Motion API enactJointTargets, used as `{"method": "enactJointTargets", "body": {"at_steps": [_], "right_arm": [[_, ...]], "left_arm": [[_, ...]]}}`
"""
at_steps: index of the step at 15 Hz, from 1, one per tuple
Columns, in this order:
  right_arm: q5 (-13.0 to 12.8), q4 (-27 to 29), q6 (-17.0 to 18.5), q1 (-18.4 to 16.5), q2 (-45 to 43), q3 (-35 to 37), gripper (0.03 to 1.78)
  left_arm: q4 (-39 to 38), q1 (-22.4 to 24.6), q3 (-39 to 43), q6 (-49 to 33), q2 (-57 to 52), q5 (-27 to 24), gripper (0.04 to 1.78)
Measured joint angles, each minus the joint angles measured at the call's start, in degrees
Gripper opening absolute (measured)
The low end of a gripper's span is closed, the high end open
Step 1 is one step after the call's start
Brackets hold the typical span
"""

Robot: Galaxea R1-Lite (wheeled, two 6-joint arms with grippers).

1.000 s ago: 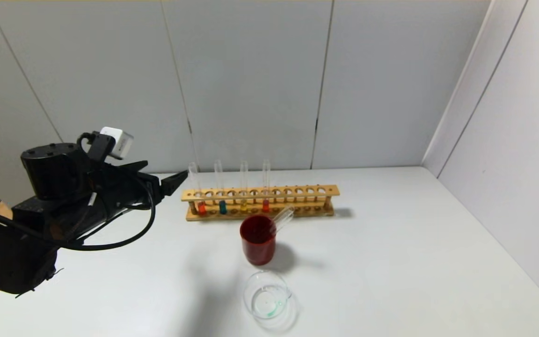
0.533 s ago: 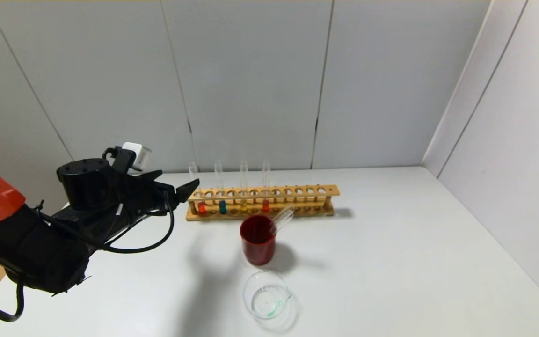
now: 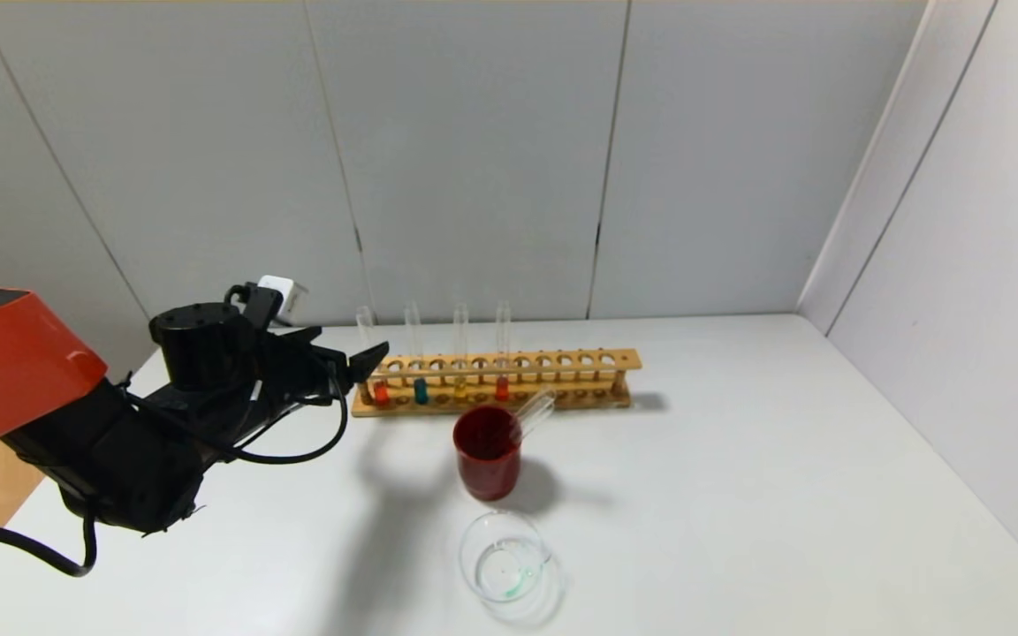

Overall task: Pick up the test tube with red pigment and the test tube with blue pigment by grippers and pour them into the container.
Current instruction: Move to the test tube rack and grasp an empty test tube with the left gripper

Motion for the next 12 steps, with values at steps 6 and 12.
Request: {"method": "enactJointTargets", "body": {"at_steps": [6,12], "right_arm": [[-0.02,-0.02,-0.02,0.02,0.0,0.0,1.74],[0.01,0.0,0.0,0.0,0.0,0.0,1.74]], "left_arm": [[0.99,0.15,-3.11,0.0,3.94,0.29,1.75],[3.36,0.17,-7.58,0.05,6.62,0.38,1.75]]}}
